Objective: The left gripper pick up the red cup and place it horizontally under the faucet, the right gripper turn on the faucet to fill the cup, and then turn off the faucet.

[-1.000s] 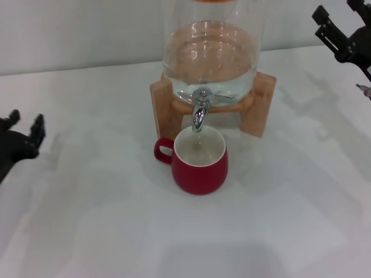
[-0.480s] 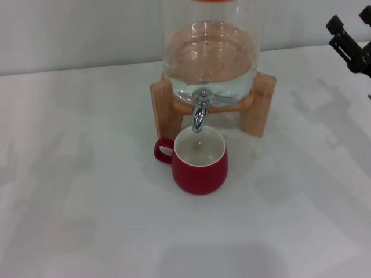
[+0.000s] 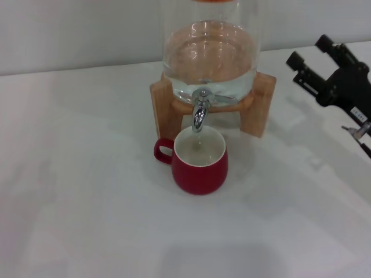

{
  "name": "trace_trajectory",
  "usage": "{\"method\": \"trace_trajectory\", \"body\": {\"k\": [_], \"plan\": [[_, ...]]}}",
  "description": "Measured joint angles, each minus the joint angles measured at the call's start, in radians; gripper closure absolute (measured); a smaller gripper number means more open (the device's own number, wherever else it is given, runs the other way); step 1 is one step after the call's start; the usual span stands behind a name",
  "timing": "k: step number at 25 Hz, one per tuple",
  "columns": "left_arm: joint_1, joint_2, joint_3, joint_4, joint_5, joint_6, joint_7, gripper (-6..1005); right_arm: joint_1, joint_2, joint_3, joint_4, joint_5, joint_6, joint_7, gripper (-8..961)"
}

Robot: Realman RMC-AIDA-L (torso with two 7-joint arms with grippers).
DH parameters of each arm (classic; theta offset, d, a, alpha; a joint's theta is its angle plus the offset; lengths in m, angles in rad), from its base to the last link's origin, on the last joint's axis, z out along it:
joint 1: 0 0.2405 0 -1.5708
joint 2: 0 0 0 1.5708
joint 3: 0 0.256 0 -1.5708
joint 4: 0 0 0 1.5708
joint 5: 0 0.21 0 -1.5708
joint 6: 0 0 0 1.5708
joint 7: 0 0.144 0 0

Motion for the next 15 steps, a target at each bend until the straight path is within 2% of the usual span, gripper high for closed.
{"method": "trace_trajectory", "body": {"k": [3,9,15], "plan": [[0.005,0.0,0.001,0.023,-0.007,-0.019,0.0,518,0.001,-0.003,-0.044,0.0,-0.006,-0.029,0.003,115],[0.001,-0.002,0.001,0.112,-0.022,-0.07,0.0,518,-0.006,-0.004,-0.061,0.009,-0.058,-0.086,0.011,114],[-0.005,-0.001,0.001,0.124,-0.024,-0.066,0.0,518,-0.008,0.002,-0.063,0.008,-0.103,-0.086,0.014,114]]}}
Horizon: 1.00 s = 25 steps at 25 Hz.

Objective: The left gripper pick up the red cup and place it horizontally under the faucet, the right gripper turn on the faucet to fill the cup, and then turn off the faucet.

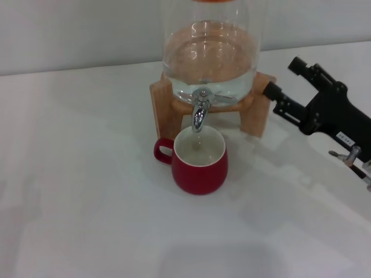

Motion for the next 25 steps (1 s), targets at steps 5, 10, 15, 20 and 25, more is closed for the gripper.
{"method": "trace_trajectory", "body": {"k": [5,10,15,20,25], "plan": [[-0.002,0.001,0.0,0.001,0.0,0.004,0.0,518,0.009,0.001,-0.007,-0.004,-0.03,0.024,0.0,115],[-0.009,0.001,0.0,0.017,0.0,0.006,-0.001,518,0.028,0.002,-0.022,-0.003,-0.065,0.047,0.0,115],[-0.026,0.002,0.0,0.051,0.001,-0.001,-0.003,518,0.03,0.002,-0.034,-0.006,-0.076,0.05,0.004,115],[-0.027,0.002,0.0,0.053,0.002,-0.003,-0.001,518,0.029,0.003,-0.062,-0.004,-0.077,0.051,0.013,115],[-0.026,0.001,0.007,0.053,0.007,-0.004,-0.001,518,0.028,0.004,-0.081,-0.006,-0.077,0.054,0.013,114]]}}
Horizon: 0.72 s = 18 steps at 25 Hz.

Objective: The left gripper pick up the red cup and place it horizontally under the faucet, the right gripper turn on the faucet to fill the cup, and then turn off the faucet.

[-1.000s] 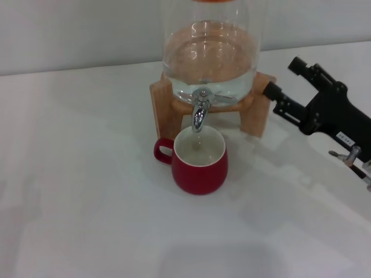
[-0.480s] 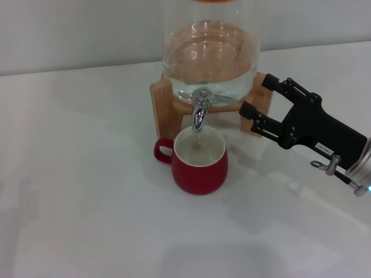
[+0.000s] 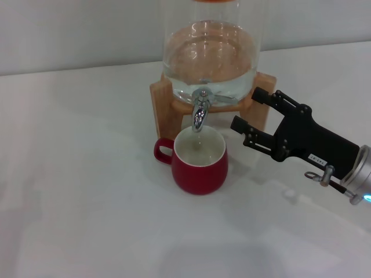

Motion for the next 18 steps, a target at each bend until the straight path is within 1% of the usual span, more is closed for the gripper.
{"method": "trace_trajectory", "body": {"k": [5,12,18], "plan": [[-0.003,-0.001,0.009,0.0,-0.001,-0.001,0.0,518,0.009,0.001,-0.011,-0.003,0.0,0.017,0.001,114],[-0.006,-0.001,0.01,0.0,-0.001,-0.001,-0.003,518,0.043,0.006,-0.029,-0.005,0.0,0.05,0.002,114],[-0.006,-0.001,0.01,0.0,-0.001,-0.001,-0.005,518,0.046,0.006,-0.044,-0.012,0.0,0.05,0.019,115]]}}
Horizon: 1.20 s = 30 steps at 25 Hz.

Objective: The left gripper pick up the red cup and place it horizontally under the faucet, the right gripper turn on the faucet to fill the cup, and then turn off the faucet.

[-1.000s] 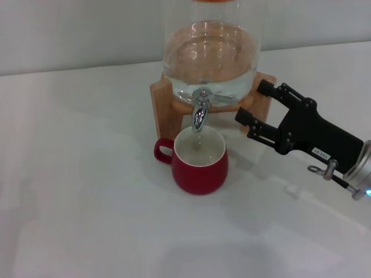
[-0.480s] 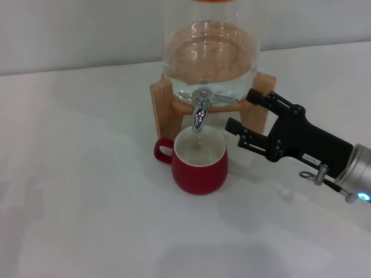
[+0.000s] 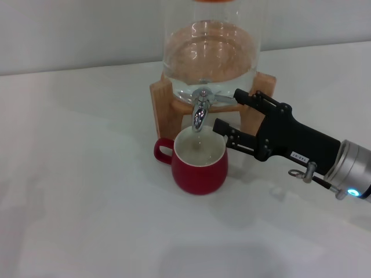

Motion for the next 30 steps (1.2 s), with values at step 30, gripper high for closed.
{"method": "trace_trajectory", "body": {"k": [30], "plan": [[-0.007,0.0,0.023,-0.003,0.001,-0.015,-0.003,518,0.003,-0.008,-0.088,-0.003,-0.013,-0.051,0.081,114]]}}
